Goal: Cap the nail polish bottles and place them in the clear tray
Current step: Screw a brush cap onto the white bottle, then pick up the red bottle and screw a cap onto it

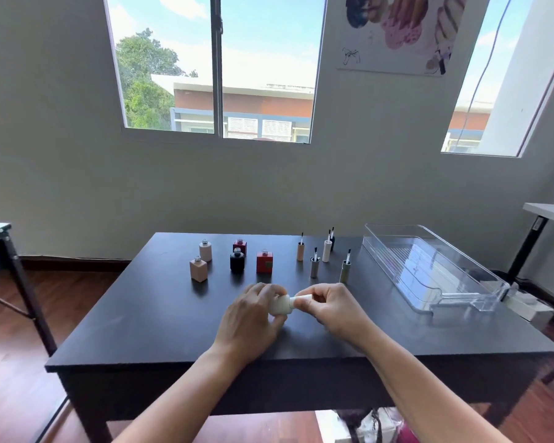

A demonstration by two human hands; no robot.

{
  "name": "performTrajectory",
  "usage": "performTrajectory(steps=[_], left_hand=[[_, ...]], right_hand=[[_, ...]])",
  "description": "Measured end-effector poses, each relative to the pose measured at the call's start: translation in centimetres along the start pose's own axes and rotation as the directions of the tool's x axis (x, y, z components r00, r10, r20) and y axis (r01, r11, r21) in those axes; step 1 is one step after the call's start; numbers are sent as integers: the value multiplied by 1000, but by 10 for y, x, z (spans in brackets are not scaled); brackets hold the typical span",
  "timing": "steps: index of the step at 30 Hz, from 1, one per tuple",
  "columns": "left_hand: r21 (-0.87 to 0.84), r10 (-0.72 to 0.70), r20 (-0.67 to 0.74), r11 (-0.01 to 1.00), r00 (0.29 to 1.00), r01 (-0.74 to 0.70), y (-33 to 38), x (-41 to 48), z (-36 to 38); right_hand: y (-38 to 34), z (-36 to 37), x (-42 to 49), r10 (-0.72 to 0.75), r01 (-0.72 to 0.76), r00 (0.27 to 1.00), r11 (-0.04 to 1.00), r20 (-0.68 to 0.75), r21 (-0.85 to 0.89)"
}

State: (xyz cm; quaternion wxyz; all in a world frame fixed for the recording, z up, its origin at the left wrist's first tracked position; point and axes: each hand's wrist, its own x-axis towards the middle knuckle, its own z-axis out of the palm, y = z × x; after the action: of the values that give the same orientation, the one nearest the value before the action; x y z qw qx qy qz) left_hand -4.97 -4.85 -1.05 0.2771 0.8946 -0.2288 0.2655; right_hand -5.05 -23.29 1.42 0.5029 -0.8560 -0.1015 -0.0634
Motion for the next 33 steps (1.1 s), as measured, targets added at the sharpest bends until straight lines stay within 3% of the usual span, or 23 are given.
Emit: performTrajectory(steps=[5, 9, 15, 26, 33], left_hand=[[-165, -209, 81, 961, 975, 220, -5, 3, -6], [-303, -343, 165, 874, 925, 379, -18, 10, -17], [-322, -325, 195, 870, 925, 373, -32, 4, -16], [-247, -270, 182, 918, 946, 310, -35, 1, -13], [-220, -255, 277, 922, 927, 319, -34, 3, -20]], right_hand=[[-8, -13, 4, 6, -4, 1000, 982, -8, 191], [4, -22, 22, 126, -113, 971, 991, -204, 74], [21, -6, 55, 206, -302, 899, 930, -387, -208], [15, 7, 85, 300, -451, 839, 851, -455, -270], [16, 5, 77, 269, -408, 859, 874, -437, -265]])
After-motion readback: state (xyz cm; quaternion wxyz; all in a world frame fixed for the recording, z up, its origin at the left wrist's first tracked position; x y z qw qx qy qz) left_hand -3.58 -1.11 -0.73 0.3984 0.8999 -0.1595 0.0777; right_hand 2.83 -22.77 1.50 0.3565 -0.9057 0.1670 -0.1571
